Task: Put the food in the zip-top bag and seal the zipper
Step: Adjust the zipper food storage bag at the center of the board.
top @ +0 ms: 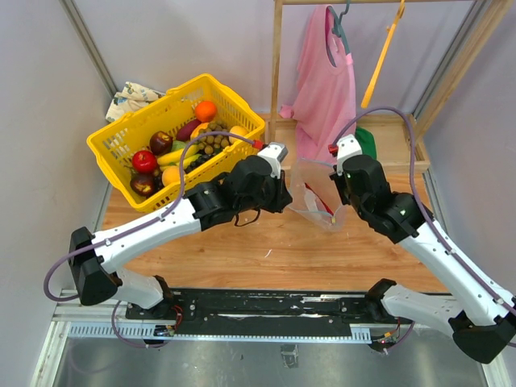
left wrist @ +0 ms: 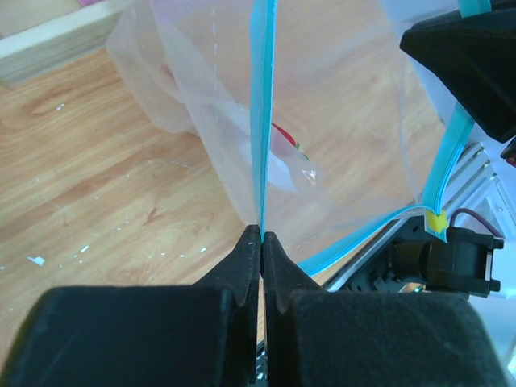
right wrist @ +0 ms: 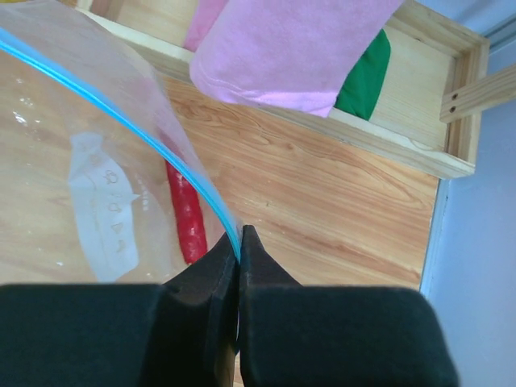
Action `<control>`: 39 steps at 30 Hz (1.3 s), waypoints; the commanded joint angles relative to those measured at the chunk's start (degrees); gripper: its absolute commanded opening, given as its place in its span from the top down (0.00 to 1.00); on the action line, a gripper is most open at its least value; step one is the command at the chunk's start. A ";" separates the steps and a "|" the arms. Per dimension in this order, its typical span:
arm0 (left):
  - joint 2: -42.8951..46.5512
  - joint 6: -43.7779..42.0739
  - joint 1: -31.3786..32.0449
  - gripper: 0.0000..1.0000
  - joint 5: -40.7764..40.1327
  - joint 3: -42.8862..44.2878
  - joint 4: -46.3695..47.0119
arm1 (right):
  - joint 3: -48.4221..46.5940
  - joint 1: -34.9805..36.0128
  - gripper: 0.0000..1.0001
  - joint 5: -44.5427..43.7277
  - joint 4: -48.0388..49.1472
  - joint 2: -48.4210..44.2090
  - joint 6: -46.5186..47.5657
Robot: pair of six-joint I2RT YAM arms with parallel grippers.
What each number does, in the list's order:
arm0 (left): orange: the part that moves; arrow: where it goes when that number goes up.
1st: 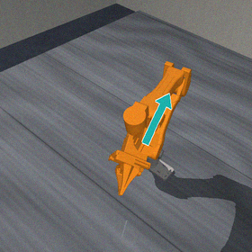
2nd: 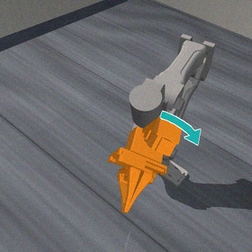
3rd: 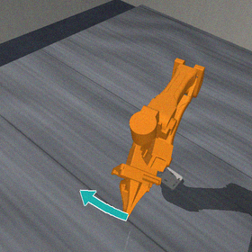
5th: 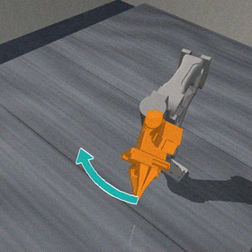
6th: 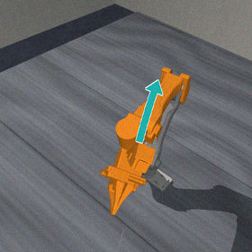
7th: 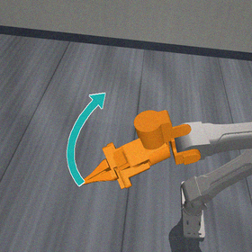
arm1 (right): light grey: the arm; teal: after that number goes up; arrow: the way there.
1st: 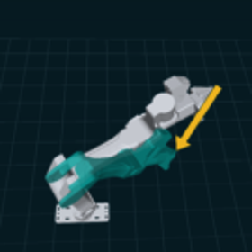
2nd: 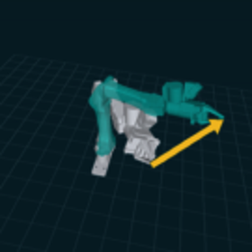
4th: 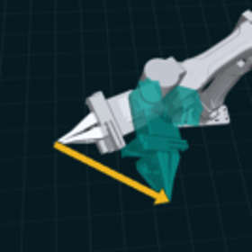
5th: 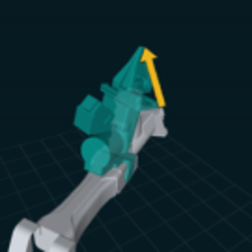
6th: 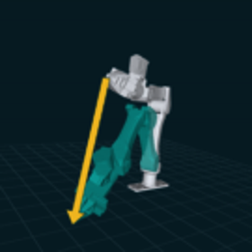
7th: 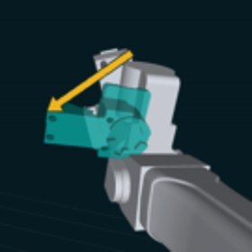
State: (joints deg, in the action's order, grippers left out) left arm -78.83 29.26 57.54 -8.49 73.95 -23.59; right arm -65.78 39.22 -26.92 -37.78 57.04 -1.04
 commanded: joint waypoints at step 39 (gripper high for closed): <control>12.71 -12.91 -13.86 0.11 -15.20 0.06 4.08 | 1.90 -0.68 0.99 8.92 5.00 1.39 -0.38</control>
State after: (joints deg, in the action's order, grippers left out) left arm -67.83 20.91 47.35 -19.03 71.46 -18.04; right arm -62.85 39.22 -16.16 -32.84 59.44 -1.72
